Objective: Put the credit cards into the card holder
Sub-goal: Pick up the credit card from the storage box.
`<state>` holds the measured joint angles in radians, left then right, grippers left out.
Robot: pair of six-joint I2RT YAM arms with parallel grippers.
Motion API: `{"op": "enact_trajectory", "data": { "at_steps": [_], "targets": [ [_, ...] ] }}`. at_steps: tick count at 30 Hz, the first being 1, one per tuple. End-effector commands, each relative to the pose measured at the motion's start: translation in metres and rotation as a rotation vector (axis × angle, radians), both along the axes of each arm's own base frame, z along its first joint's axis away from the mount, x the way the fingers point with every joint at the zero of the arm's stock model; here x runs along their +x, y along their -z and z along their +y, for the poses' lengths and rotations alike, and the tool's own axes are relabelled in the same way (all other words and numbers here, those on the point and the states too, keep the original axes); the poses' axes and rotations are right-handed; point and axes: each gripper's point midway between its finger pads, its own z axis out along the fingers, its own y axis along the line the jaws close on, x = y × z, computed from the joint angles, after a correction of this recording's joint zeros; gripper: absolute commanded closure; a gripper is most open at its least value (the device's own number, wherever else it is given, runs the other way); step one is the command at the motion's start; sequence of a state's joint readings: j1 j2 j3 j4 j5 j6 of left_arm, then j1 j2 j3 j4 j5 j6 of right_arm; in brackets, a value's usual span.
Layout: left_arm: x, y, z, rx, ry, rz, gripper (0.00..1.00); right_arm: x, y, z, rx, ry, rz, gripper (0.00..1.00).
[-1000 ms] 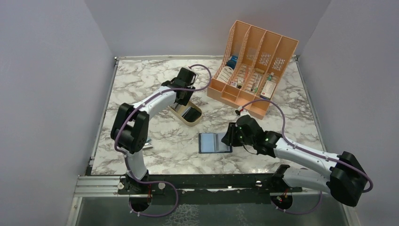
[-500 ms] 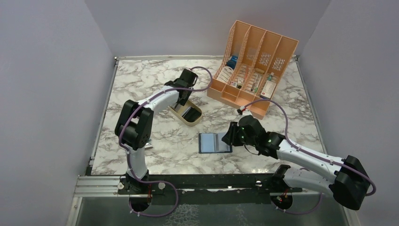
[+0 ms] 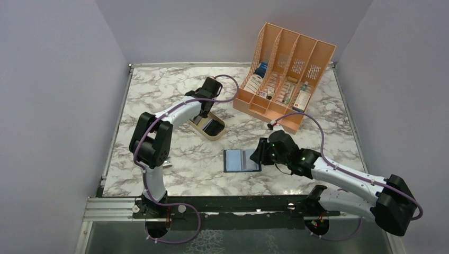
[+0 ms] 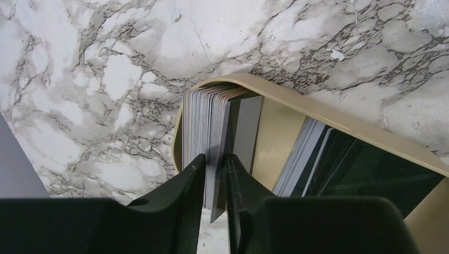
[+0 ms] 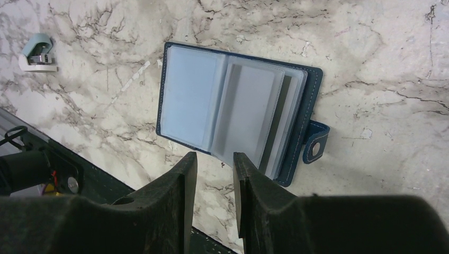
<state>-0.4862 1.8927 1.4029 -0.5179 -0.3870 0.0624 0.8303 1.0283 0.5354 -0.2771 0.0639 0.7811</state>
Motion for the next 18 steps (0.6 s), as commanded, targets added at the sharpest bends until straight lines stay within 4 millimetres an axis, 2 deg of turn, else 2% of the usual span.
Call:
{"op": "enact_trajectory", "data": {
  "at_steps": [1, 8, 18],
  "targets": [
    [0.007, -0.019, 0.004, 0.018, -0.009, -0.037, 0.81, 0.0, 0.001, -0.003, -0.003, 0.015, -0.007, 0.68],
    [0.004, -0.03, -0.003, -0.02, 0.003, -0.035, 0.99, -0.001, -0.001, -0.005, -0.005, 0.019, -0.009, 0.68],
    [-0.014, -0.066, -0.031, -0.237, 0.032, -0.027, 1.0, 0.0, -0.005, -0.009, -0.023, 0.024, -0.015, 0.68]
  ]
}}
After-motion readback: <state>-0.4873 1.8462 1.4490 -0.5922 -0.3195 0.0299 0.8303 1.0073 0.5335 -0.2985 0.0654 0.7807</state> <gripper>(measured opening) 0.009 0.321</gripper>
